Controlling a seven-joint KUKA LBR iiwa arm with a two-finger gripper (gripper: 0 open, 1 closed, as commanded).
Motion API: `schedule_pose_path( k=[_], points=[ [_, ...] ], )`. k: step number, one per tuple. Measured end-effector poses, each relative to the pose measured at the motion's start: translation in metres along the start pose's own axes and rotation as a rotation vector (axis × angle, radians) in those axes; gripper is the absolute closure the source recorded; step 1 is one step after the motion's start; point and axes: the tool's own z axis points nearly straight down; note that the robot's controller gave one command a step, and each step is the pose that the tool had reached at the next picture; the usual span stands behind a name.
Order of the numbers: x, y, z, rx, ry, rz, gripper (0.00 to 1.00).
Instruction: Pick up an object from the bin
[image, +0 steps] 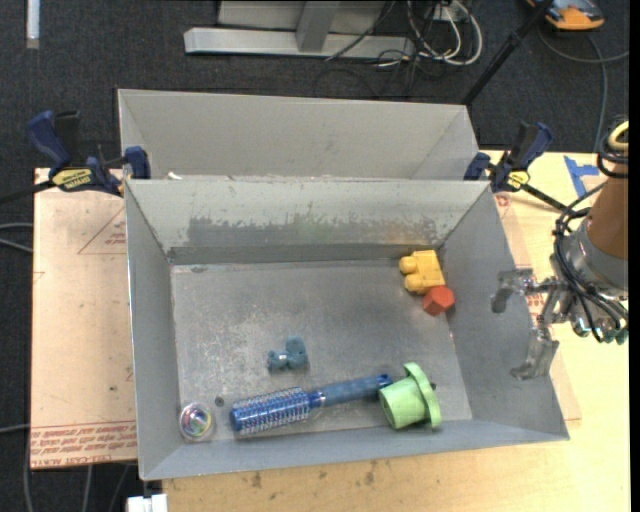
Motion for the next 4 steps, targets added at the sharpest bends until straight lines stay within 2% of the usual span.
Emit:
schedule_pose_path(
  k=[1,2,3,4],
  points=[
    [0.013,0.061,0.118,-0.003,0.002,0.097,0.00],
    [0.006,0.127,0.173,0.001,-0.018,-0.218,0.00],
    [0.003,0.161,0.173,0.001,-0.012,-0.210,0.00],
    [0.003,0.159,0.173,0.002,-0.010,-0.209,1.00]
  ],
)
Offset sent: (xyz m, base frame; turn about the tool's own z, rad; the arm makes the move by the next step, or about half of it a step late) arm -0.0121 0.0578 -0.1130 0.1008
